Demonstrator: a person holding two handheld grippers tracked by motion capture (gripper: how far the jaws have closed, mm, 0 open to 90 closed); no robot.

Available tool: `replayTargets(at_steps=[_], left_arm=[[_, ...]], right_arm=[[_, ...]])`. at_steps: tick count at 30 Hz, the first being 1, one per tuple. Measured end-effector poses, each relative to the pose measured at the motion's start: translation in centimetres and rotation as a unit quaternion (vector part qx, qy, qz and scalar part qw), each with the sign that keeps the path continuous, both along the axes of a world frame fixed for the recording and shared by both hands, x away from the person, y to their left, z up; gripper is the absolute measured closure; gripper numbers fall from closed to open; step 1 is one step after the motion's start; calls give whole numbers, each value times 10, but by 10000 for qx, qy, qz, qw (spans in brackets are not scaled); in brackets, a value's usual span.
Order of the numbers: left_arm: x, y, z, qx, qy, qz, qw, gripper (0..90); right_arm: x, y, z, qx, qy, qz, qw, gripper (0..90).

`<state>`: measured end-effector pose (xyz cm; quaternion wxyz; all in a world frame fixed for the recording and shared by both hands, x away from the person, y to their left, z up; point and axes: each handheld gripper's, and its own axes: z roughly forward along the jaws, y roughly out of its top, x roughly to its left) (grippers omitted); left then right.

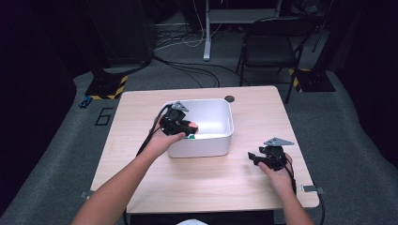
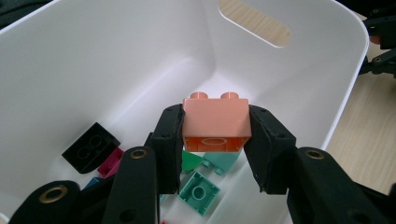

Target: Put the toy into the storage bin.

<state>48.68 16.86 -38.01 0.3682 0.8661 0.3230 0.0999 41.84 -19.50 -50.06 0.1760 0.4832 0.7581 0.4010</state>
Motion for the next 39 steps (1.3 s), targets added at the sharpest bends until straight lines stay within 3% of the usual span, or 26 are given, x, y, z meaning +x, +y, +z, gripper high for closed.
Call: replayTargets(at_steps=[4,8,13,17,22,33,39], left_arm=[[1,1,-4,78,21,62,9999,584],[1,5,-6,26,121,158,9998,546],[-4,11,-3,-2,-21,202,9998,463],[-11,20,1,-163,-95,221,9996,460],[-21,41,5,-325,-192,331,9987,457],[-36,82,16,-458,-355,508,9970,453],[-44,105,11,-575,-441,639,9953,445]], right_arm=[[0,-1,0,-5,-11,-4,10000,400],[0,-1,0,-8,-18,-12,10000,400],[0,1,0,1,10,2,10000,400],[0,1,0,-22,11,14,10000,400],[0,1,0,-43,10,11,10000,400],[0,4,0,-36,18,23,10000,400],[0,4,0,-58,-1,24,10000,400]])
